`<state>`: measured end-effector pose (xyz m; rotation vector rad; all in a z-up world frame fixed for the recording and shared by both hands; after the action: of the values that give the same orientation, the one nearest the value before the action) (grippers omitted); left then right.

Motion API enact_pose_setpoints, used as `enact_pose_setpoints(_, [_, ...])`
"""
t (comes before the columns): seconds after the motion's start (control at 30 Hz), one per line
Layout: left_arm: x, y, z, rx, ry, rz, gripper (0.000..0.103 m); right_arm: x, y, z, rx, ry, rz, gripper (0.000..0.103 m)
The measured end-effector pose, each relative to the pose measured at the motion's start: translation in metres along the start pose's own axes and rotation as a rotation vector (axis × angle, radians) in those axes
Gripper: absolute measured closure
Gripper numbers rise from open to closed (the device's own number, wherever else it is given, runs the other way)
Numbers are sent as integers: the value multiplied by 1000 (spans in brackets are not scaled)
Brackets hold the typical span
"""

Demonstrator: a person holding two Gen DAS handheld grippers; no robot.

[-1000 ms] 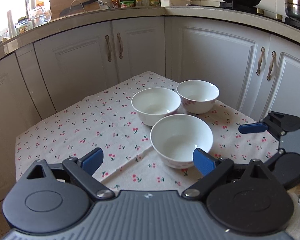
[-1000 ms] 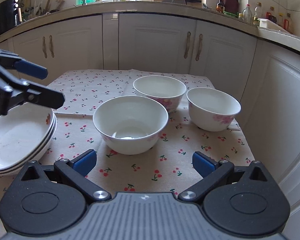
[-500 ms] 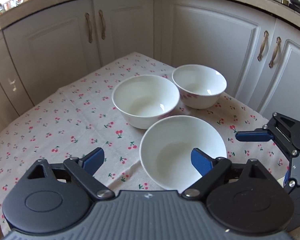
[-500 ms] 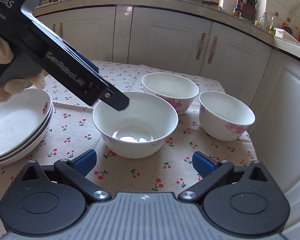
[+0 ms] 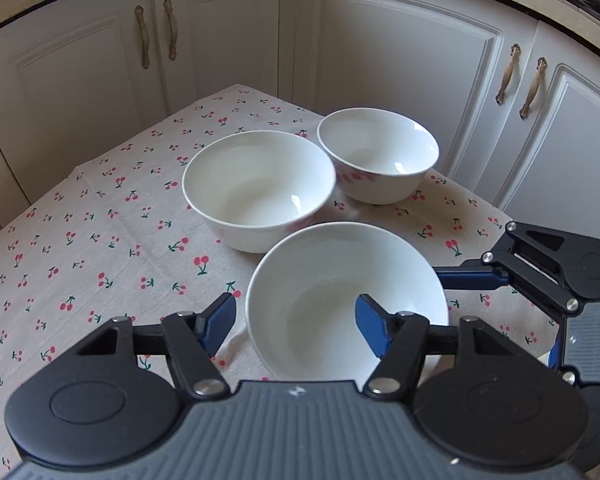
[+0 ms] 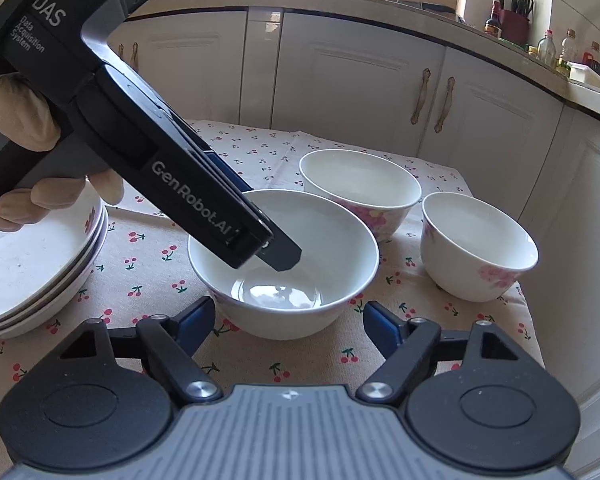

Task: Organize plates and bowls
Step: 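Grasp the rim of a plain white bowl with the left tool, then lift the bowl with the left tool and carry it toward the plate stack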

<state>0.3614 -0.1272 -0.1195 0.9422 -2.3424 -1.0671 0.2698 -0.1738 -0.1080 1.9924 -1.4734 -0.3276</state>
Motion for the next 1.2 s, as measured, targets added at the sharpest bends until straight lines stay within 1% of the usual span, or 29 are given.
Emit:
enact_pose_setpoints(0.2, [4,-2,-1,-5,-13,27,39,-3,0,-2,9,21,-1,22])
enact_pose_setpoints(0.57, [6,1,3,-14,-17,25,40,-6,6,-3,7,25,-11,22])
enact_pose_setpoints(0.97, [24,31,17,6,-21,20,40,-19,38,-2,19,62,-26,22])
enact_pose_setpoints(1.2, [40,50,34,17,-24,26,40,-25,60,5,12,50,-75,22])
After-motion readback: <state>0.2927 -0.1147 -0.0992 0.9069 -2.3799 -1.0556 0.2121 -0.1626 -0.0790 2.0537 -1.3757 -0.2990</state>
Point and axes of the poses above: each gripper's, at about its wrist camera, not at the fingertips, and y roughly against the way its jaws point, x to its right, z to its underside, the point moved 9 cm from there along -y, roughly the way its jaws point, and after that the axes turned 4 degrees about y, right-handed, at the moved point
